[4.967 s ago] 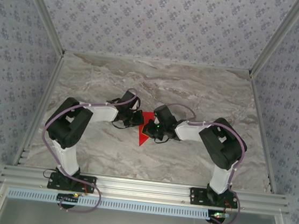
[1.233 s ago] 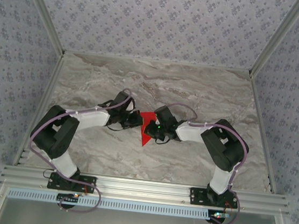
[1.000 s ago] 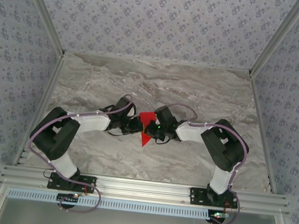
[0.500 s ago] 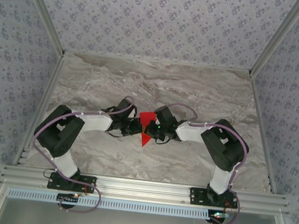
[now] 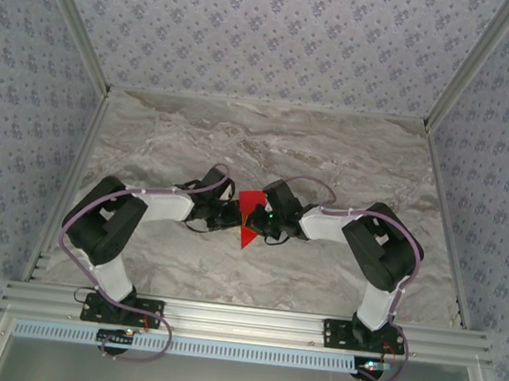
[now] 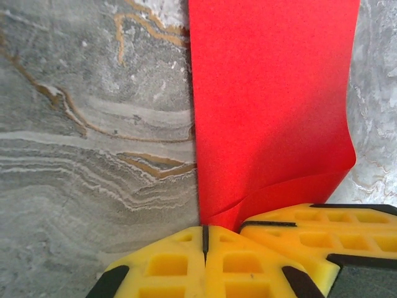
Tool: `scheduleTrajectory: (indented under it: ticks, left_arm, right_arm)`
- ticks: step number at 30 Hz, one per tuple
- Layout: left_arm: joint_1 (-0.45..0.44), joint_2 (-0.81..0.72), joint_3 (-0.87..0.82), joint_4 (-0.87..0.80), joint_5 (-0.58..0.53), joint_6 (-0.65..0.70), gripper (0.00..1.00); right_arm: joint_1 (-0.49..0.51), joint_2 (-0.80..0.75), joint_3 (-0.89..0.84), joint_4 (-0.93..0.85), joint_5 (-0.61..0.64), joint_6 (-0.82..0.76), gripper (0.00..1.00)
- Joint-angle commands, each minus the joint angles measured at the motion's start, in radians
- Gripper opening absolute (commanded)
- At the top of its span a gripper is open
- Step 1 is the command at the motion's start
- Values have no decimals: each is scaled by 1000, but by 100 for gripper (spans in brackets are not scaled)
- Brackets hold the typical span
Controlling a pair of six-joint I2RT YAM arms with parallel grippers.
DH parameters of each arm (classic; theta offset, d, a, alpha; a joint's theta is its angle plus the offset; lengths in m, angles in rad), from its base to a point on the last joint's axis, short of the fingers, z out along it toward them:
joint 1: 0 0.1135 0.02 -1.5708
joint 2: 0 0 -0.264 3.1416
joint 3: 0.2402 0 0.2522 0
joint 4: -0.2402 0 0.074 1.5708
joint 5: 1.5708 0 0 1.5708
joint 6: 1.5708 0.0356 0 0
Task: Fold a paper plane with a square sheet of paper (pick it up from the middle)
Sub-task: Third fold the triangle at the center of the table.
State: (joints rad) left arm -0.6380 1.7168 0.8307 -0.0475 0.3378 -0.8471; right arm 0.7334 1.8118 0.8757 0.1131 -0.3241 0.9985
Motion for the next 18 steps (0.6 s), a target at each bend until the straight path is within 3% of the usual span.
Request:
scheduleTrajectory:
  ticks: [1, 8, 18]
  left_arm:
    - [-7, 5, 36, -22, -12, 19, 0]
    - [-6, -55, 27, 9, -5, 24, 0]
    - [-6, -21, 22, 38, 13, 9, 0]
  right_arm:
    - [-7, 12, -18, -49, 14, 15, 0]
    - [-14, 14, -29, -39, 11, 22, 0]
    - [-14, 14, -35, -35, 10, 24, 0]
